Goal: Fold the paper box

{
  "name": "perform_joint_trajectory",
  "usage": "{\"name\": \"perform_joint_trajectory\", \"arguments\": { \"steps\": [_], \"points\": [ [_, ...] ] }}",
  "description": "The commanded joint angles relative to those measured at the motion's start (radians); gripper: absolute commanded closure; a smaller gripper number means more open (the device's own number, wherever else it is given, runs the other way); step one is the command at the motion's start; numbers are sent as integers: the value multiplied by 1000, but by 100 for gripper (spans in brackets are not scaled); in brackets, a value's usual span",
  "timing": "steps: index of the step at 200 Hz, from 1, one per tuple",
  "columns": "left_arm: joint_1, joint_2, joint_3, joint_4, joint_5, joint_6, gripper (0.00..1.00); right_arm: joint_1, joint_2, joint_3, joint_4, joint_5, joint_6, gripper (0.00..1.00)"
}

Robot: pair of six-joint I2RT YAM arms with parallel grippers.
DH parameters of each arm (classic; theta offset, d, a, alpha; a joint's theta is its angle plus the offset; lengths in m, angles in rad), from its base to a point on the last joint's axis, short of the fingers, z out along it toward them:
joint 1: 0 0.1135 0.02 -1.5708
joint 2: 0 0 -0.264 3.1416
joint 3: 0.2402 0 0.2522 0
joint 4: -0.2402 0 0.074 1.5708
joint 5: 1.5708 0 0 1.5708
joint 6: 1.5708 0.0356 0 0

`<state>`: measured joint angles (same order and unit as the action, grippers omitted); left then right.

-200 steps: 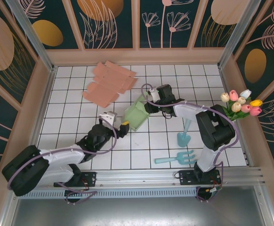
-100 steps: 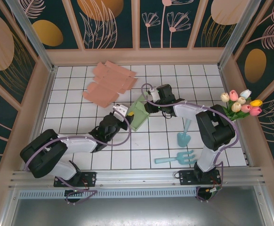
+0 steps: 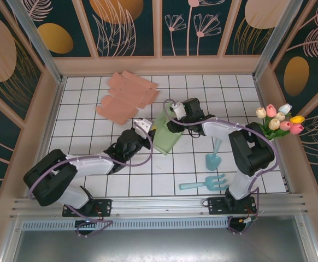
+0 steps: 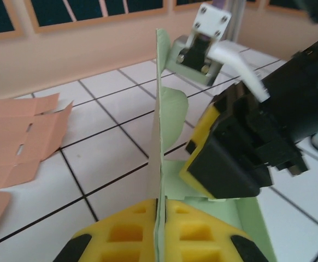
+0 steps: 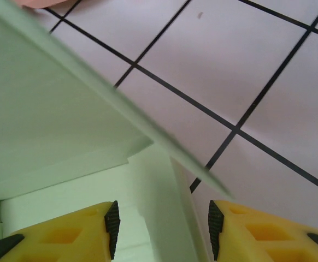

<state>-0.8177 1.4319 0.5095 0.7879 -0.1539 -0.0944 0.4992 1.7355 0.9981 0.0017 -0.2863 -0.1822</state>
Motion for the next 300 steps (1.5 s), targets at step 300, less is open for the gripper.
{"name": "perform_joint_trajectory", "arguments": {
  "steps": [300],
  "points": [
    [149, -19, 1, -101, 110, -289, 100, 260, 71, -223, 171, 736, -467, 85]
  ]
}}
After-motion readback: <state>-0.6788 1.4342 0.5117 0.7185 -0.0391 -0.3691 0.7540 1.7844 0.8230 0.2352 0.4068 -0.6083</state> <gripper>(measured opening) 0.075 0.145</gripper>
